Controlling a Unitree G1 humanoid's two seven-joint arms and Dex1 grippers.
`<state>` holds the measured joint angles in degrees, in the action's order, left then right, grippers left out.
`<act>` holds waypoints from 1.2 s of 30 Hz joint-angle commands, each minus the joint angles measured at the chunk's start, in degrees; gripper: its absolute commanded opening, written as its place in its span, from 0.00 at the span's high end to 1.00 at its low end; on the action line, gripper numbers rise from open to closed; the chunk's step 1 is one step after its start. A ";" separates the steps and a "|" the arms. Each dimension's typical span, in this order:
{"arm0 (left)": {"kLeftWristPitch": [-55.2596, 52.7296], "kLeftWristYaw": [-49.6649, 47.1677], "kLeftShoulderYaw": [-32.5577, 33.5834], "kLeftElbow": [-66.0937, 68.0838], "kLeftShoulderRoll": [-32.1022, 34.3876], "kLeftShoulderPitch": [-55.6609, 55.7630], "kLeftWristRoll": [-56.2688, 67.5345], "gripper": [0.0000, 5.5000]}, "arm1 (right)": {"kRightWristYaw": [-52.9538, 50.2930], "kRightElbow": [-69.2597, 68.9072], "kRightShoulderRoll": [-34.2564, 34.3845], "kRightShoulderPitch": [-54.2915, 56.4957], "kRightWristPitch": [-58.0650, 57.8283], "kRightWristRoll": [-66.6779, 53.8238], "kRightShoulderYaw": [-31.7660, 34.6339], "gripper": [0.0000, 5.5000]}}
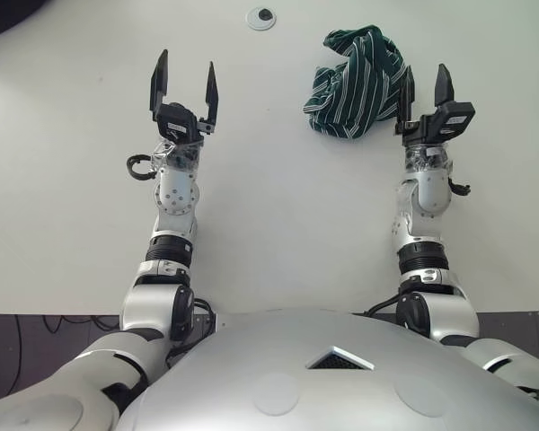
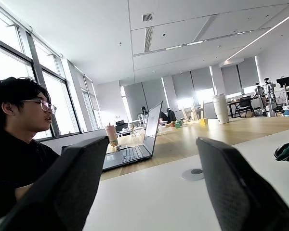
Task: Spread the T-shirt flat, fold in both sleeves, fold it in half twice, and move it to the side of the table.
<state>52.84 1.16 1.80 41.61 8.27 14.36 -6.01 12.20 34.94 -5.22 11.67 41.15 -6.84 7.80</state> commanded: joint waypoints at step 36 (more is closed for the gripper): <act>0.35 -0.47 -1.65 2.20 -0.70 0.70 -0.92 0.40 | 0.80 1.83 -0.27 1.03 -0.42 0.04 0.20 0.52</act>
<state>52.86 1.09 0.49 42.68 8.00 15.29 -6.26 13.33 36.12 -5.21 11.82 41.08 -6.86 7.92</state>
